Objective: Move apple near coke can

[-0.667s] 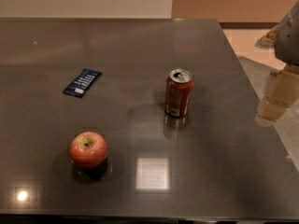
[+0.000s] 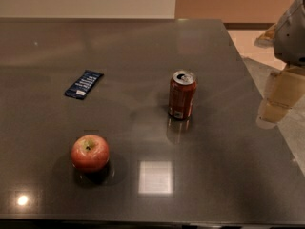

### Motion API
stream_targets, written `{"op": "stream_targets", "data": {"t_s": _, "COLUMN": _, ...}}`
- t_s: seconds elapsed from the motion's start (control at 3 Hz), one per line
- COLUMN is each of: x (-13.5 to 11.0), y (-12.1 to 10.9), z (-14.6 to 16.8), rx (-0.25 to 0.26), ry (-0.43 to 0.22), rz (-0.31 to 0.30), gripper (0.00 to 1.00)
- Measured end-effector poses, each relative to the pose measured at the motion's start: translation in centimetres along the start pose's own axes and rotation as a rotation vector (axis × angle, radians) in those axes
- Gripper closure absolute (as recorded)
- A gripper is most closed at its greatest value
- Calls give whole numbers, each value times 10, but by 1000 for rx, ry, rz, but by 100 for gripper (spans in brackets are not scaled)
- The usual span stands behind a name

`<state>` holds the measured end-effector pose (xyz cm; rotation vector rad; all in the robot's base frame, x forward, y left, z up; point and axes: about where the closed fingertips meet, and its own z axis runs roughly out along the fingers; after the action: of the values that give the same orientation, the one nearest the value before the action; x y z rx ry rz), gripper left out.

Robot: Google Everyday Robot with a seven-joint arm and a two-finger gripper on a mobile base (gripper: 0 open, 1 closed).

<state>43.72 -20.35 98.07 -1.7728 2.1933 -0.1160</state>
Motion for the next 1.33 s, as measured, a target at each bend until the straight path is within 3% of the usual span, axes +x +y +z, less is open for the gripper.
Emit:
{"op": "stream_targets", "data": {"t_s": 0.67, "x": -58, "y": 18, "z": 1, "rx": -29, "ry": -18, "rz": -144, "gripper": 0}}
{"op": "stream_targets", "data": {"t_s": 1.33, "x": -131, "y": 29, "z": 15, "rx": -108, "ry": -59, "rz": -301, "gripper": 0}}
